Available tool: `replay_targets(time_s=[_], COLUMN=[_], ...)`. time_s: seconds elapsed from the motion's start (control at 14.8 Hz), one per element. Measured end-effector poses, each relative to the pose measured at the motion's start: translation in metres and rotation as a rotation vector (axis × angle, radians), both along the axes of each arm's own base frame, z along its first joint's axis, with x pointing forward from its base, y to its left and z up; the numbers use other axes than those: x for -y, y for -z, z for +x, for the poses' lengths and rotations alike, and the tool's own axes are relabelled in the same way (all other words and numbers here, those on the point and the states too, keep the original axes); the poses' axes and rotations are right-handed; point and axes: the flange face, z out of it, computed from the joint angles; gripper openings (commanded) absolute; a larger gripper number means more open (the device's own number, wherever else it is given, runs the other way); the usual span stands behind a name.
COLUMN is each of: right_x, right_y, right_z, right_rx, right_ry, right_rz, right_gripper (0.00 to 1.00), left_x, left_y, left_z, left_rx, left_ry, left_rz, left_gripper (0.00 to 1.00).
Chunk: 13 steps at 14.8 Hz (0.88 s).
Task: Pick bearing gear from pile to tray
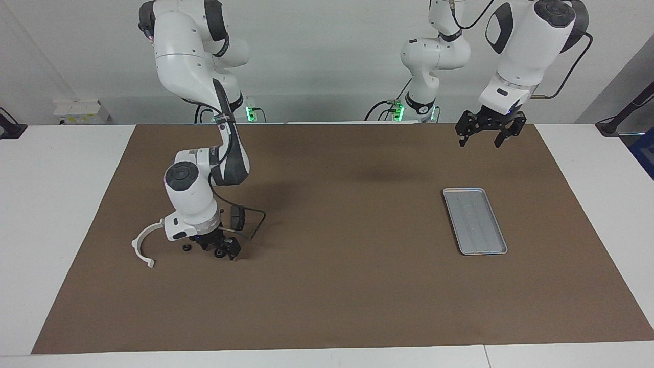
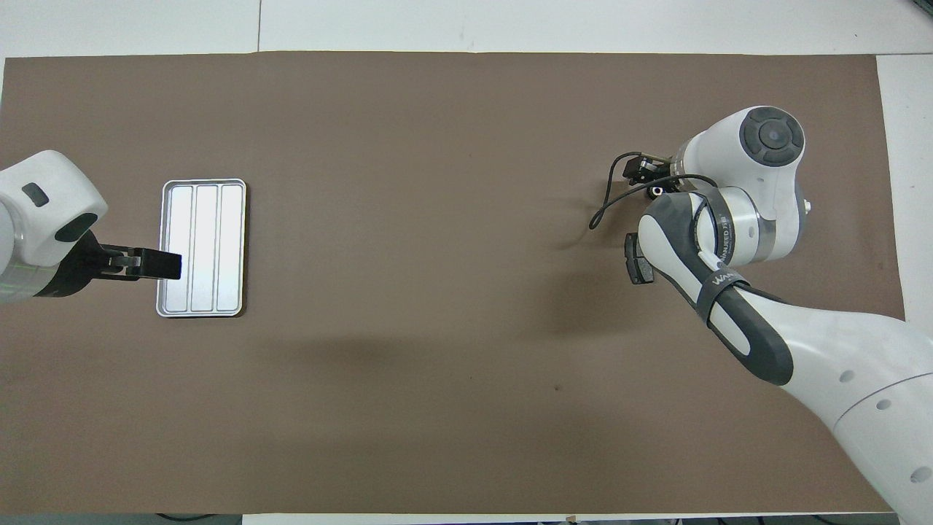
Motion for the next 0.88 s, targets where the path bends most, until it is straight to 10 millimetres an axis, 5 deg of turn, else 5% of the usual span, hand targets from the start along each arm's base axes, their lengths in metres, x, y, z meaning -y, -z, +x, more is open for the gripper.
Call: replay_targets(time_s=[0.88], right_x=[-0.002], right_y=[-0.0018], right_z=[0.0029], right_rx=[0.012], right_ry=[0.081], right_rz=[0.003], right_gripper=[0.54], left_x=[0.0069], left_y=[0.0047], left_z=[-0.0007], left_rx=[0.001], left_ry=[0.014], left_rz=[0.0], left_gripper=[1.0])
